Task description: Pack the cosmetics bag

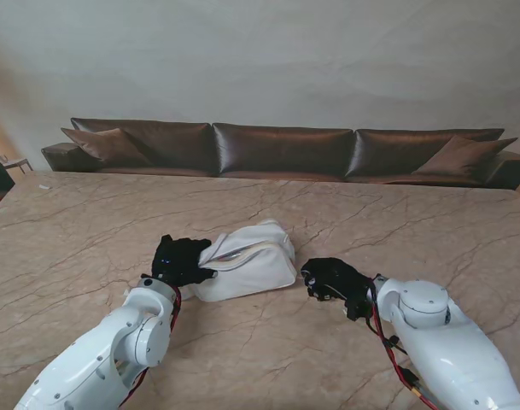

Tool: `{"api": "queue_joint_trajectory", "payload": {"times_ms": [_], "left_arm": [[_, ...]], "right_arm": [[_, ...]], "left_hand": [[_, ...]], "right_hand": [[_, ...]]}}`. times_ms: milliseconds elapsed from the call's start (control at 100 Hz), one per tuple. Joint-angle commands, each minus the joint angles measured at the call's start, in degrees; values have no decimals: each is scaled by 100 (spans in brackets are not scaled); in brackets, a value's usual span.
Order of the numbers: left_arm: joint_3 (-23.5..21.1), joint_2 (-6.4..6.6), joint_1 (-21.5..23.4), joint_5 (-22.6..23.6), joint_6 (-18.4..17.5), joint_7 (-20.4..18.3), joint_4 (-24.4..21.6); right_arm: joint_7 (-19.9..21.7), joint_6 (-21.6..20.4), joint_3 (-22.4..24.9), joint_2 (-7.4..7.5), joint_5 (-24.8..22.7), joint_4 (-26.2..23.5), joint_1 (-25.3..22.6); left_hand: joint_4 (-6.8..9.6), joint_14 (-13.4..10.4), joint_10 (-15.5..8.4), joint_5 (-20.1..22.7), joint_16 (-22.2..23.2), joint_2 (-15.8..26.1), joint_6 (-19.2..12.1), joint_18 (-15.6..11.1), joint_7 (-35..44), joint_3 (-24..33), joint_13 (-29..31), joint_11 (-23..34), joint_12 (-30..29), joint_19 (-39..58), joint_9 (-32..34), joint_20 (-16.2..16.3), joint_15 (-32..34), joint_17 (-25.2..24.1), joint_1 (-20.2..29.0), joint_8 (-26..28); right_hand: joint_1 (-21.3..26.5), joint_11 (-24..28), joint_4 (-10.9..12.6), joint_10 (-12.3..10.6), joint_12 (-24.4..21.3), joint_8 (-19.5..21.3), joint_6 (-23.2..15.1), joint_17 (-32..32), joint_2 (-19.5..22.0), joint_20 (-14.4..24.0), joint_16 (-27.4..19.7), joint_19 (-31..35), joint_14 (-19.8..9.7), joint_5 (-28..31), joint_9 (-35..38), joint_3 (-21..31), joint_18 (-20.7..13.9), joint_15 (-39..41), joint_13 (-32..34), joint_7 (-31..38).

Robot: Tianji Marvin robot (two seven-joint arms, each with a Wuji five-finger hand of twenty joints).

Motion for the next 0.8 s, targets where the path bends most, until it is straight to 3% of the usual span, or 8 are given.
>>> {"api": "queue_joint_trajectory", "payload": {"times_ms": [0,370,680,790], "left_arm": [[66,83,89,97,-56,-103,206],[353,231,-97,643,-552,-177,338],[555,301,-233,751,-837,-361,438],[591,304,-240,741,-899,-355,459]], "right_arm": [[-69,-67,86,-26,118,-120,-48],[-303,-181,283,-23,243,-599,-242],[-510,-190,418,25,118,-1101,-321],[-647,-86,470,59,-105,-1300,-368]], "left_hand": [[1059,-376,-308,779,191,1010,-759,-54,966,2218,109,1412,585,19,639,97,259,-76,1464,291],[1062,-407,-352,780,259,1021,-837,-153,956,2231,143,1383,619,-41,661,58,197,-82,1447,351],[1065,-428,-387,784,291,1033,-872,-197,955,2236,144,1362,639,-66,671,39,157,-93,1414,381],[1056,-447,-416,772,299,1021,-901,-216,952,2233,160,1355,648,-63,671,35,143,-76,1391,392]], "right_hand": [[62,76,63,-115,76,452,-935,-39,204,89,80,329,147,582,-52,412,-121,26,-63,634],[58,-29,14,-125,98,245,-1000,-165,435,163,115,218,99,379,-163,124,-137,-76,-189,501],[27,-70,-11,-135,107,120,-1008,-222,469,201,126,159,94,310,-184,57,-143,-115,-224,488],[-64,-100,-50,-149,117,-239,-1034,-217,535,247,134,140,69,196,-188,-22,-141,-133,-222,538]]}}
